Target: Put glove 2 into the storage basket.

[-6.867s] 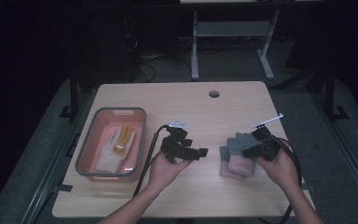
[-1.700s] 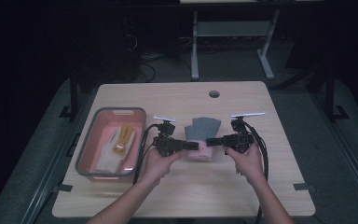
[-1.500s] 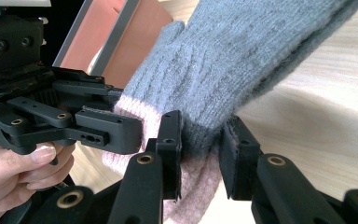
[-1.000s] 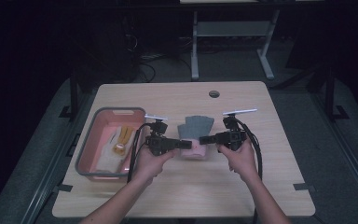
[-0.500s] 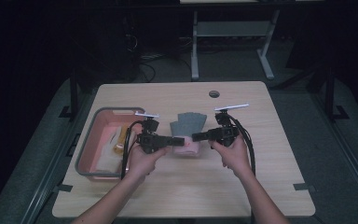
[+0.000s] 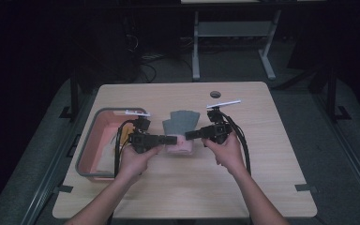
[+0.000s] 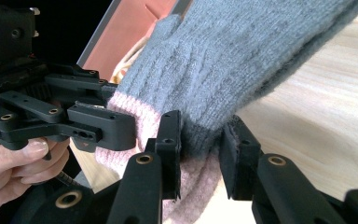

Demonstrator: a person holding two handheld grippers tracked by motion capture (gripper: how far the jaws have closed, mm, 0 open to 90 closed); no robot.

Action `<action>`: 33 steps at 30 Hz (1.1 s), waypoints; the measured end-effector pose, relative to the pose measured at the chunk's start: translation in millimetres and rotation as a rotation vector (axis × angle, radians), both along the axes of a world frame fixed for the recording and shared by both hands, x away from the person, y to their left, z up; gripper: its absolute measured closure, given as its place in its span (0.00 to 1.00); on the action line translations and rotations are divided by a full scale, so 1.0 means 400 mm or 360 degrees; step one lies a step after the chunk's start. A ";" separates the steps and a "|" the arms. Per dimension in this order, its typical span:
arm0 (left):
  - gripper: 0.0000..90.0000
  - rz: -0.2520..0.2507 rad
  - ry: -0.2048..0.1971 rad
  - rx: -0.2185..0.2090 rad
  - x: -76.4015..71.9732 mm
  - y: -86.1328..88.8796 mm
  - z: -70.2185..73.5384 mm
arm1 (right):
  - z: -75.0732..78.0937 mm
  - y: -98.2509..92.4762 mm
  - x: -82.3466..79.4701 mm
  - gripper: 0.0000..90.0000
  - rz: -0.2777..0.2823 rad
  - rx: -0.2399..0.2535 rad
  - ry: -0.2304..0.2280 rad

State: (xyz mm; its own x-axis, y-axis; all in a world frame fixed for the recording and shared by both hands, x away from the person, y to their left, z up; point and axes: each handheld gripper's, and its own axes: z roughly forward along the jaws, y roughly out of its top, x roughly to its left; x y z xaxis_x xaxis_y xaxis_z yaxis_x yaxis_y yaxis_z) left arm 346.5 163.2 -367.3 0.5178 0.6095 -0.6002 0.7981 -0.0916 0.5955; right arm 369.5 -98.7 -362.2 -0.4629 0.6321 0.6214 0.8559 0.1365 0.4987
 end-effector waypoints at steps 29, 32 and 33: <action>0.69 0.0117 -0.0037 0.0005 -0.005 0.157 0.047 | 0.040 0.154 0.043 0.78 0.0120 0.0038 -0.0035; 0.69 0.0137 -0.0038 0.0004 -0.008 0.172 0.051 | 0.041 0.173 0.047 0.78 0.0134 0.0041 -0.0040; 0.69 0.0141 -0.0041 0.0006 -0.009 0.178 0.053 | 0.042 0.178 0.048 0.78 0.0139 0.0045 -0.0034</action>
